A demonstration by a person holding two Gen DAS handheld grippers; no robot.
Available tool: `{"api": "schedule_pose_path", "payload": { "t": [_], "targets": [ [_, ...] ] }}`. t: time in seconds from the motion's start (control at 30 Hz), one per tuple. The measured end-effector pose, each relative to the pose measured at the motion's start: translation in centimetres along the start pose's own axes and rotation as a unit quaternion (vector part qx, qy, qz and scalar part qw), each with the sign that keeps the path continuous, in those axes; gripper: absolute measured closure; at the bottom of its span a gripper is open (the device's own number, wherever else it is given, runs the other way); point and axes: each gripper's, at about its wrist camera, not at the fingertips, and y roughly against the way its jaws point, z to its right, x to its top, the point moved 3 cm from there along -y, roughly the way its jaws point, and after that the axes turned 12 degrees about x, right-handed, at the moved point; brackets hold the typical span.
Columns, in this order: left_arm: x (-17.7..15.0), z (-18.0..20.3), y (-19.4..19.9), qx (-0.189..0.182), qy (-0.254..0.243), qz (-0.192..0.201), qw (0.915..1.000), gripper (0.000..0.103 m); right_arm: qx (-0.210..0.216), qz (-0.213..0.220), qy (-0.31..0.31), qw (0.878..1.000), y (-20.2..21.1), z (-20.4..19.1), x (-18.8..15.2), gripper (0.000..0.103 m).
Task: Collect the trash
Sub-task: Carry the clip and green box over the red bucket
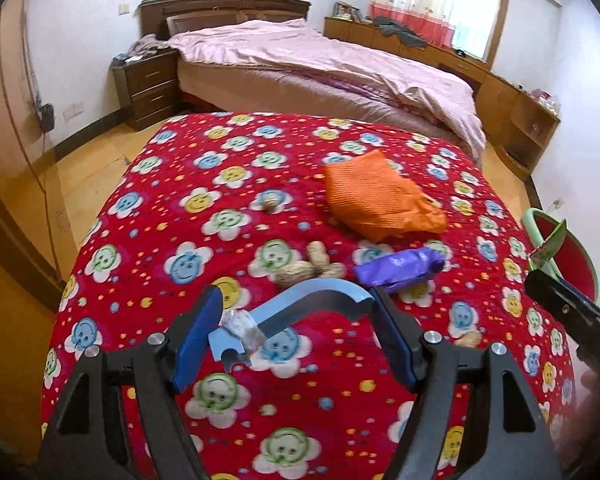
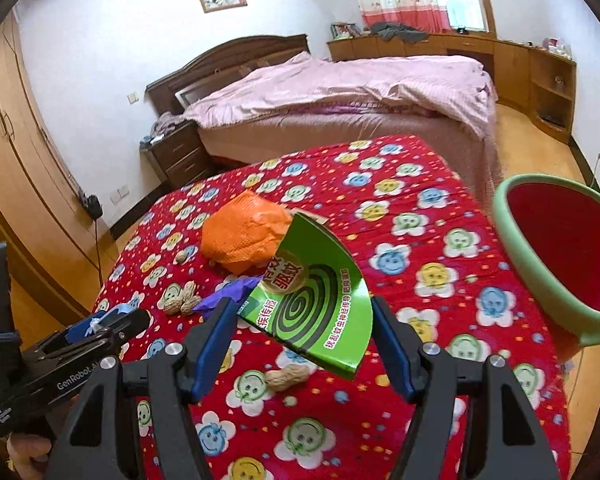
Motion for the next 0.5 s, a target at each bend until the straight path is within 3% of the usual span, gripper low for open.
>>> {"api": "schedule_pose_path", "payload": {
  "t": [0.5],
  "targets": [
    [0.6,5.6,1.6,-0.041,-0.05,0.006,0.9979,0.028,-0.034,0.054,-0.042,0.997,5.6,4.0,0.4,0.033]
  ]
}}
